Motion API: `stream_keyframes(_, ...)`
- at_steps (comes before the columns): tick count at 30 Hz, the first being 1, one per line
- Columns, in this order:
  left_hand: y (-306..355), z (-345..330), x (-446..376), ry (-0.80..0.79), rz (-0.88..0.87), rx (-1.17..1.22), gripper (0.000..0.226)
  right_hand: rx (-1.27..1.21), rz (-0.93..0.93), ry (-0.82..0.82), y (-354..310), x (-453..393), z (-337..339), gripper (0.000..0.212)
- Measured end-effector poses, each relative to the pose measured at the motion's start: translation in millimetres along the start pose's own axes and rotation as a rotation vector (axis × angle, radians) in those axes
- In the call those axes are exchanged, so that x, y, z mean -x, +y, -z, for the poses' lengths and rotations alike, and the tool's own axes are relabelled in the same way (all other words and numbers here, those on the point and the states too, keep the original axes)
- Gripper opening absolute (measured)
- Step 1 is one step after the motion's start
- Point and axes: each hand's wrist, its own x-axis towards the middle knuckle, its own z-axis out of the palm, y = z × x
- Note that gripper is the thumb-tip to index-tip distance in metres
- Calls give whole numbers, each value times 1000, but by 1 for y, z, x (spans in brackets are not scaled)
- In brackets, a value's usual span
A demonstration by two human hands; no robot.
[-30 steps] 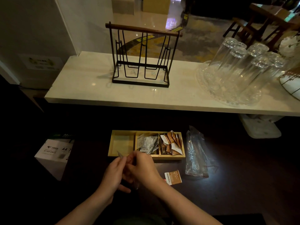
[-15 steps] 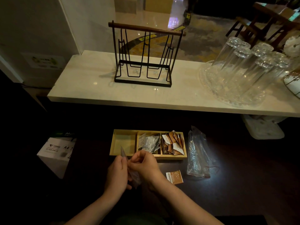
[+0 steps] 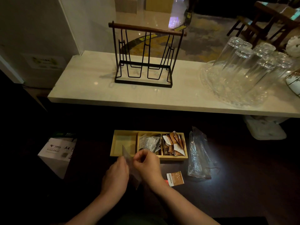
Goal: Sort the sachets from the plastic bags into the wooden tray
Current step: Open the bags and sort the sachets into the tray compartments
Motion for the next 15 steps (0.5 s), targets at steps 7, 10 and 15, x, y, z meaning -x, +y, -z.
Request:
stream_keyframes(7,-12,53,-4,-23,-45,-303,23,575,314,117,2,-6,38,14)
stream_keyframes(10,1,56,-5,-70,-54,-367,23,773,512,170,-10,5,30,20)
stream_keyframes(15,9,56,-9,-155,-30,-321,27,525,608,-167,-32,27,13,26)
